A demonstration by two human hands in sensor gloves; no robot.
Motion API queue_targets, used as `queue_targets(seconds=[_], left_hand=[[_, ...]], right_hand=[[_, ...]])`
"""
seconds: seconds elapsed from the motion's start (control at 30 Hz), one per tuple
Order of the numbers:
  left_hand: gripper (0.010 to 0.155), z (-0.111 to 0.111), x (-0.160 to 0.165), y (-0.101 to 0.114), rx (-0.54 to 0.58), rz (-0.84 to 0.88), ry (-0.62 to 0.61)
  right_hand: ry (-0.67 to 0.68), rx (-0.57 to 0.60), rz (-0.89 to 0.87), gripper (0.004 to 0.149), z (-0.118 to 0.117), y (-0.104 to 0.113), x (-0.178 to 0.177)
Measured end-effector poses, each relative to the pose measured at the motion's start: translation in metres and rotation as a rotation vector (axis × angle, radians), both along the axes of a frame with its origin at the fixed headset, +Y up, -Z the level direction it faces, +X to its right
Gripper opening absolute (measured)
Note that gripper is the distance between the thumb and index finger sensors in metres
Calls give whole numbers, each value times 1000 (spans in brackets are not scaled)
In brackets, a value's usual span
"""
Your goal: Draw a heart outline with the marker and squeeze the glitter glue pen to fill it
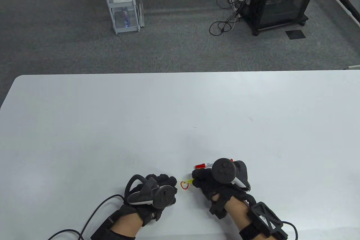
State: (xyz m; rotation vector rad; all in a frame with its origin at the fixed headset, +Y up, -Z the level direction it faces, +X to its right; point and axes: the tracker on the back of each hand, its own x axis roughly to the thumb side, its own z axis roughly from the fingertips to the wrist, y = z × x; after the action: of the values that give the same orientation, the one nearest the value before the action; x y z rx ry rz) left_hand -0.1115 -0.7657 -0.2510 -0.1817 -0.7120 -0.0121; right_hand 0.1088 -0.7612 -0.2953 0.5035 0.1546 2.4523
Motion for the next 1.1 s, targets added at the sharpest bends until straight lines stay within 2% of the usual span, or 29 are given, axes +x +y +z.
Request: queue_targets(seconds=[0.27,1.1], left_hand=[[46,0,0,0,-4,2,0],[46,-1,-1,0,-13,6,1]], right_hand=[[27,-5,62,47,2,-2,-7],[27,8,57,48,3,0,-5]])
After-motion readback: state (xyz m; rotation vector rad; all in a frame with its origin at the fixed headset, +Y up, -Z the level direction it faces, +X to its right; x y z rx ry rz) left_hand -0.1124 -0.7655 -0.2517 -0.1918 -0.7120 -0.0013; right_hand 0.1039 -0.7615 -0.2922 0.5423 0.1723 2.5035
